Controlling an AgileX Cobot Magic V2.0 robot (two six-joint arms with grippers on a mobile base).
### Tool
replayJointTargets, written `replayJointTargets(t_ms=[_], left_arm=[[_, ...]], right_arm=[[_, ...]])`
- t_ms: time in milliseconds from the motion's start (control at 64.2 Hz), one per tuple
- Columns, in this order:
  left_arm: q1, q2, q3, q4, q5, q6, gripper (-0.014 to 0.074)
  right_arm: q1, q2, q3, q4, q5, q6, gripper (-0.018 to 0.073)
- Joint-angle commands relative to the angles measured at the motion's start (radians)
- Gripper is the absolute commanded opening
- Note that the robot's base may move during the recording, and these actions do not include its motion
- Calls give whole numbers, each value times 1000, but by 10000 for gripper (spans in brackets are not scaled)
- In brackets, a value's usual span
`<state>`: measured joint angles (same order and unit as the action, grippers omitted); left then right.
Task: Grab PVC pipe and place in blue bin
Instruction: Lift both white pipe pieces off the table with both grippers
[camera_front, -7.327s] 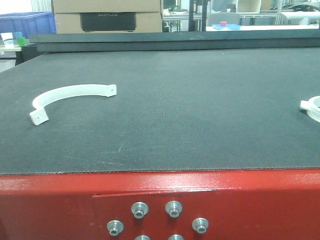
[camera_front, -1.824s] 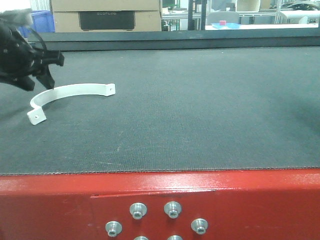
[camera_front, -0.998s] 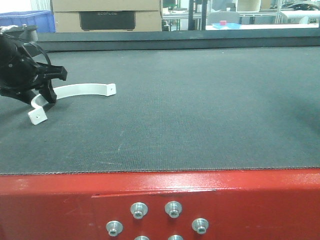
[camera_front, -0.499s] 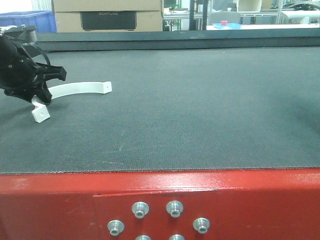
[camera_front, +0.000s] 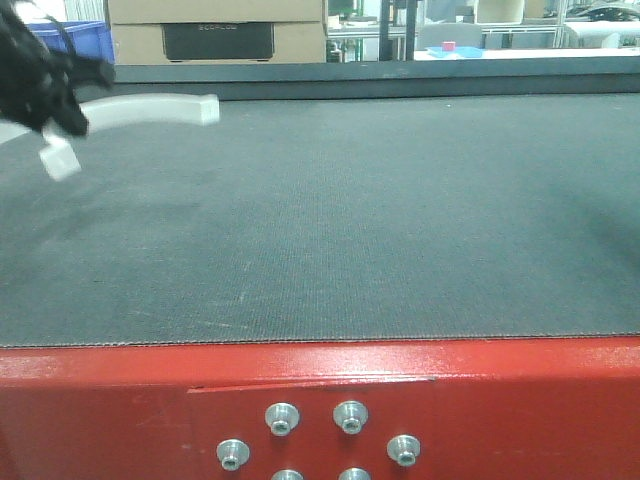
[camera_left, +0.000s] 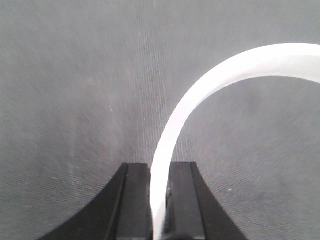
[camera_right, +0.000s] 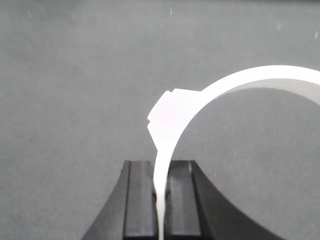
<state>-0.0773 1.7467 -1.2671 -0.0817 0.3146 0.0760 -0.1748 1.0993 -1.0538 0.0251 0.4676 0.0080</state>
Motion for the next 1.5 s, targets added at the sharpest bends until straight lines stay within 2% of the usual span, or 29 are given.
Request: replayJointTargets(t_ms=[0, 171, 359, 639, 795, 1076, 1481], left_arm=[[-5, -85, 22, 10, -19, -3, -111], [-5, -256, 124, 40, -27, -3, -111], [-5, -475, 293, 40, -124, -35, -111], [-5, -815, 481, 40, -125, -35, -111], [28, -986, 538, 40, -115, -35, -111], [105, -1121, 547, 44, 52, -35, -111], [106, -1145, 547, 44, 35, -33, -111]], right_arm=[[1, -55, 11, -7, -26, -8, -168], [1, -169, 74, -7, -42, -8, -168], [1, -290, 148, -7, -58, -8, -168], [1, -403, 149, -7, 35, -8, -168], [1, -437, 149, -3, 41, -8, -168], [1, -444, 149, 6, 41, -8, -168], [1, -444, 149, 8, 35, -8, -168]])
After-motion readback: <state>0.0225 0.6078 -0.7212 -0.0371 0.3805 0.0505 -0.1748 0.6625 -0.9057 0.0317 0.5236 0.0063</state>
